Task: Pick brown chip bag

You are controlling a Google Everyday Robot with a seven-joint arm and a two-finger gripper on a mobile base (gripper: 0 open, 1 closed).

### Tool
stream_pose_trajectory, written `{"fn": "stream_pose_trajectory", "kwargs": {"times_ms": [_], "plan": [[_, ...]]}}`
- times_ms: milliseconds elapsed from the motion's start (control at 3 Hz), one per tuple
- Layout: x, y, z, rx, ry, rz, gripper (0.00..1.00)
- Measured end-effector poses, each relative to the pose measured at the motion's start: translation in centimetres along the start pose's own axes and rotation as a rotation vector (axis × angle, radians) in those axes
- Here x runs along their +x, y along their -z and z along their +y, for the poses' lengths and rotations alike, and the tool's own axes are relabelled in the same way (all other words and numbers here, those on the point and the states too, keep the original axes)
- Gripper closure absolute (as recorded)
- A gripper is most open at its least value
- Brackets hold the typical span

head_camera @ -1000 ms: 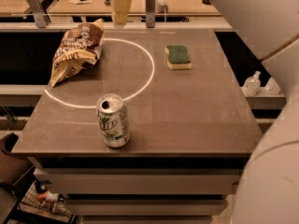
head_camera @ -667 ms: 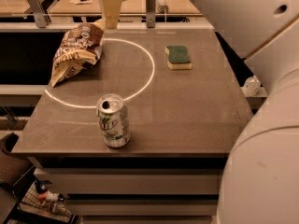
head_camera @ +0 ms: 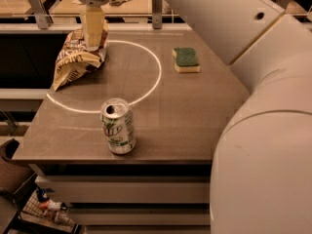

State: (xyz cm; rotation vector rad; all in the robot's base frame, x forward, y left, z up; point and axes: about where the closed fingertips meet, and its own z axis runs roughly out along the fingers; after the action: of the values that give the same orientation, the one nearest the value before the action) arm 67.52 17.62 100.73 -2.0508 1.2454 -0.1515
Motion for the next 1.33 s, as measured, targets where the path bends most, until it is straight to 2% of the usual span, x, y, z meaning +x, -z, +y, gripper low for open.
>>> {"fn": "stream_pose_trajectory", "kwargs": {"times_ms": [333, 667, 1000, 1333], "plan": [[-2.4, -2.4, 1.3, -0.033, 0.0, -0.084, 0.0], [-3.9, -5.6, 2.3, -0.055, -0.028, -0.148, 0.0], [-4.3, -8.1, 2.7, -0.059, -0.063, -0.187, 0.0], [-5.0, -10.8, 3.9, -0.096, -0.099, -0.225, 0.0]]}}
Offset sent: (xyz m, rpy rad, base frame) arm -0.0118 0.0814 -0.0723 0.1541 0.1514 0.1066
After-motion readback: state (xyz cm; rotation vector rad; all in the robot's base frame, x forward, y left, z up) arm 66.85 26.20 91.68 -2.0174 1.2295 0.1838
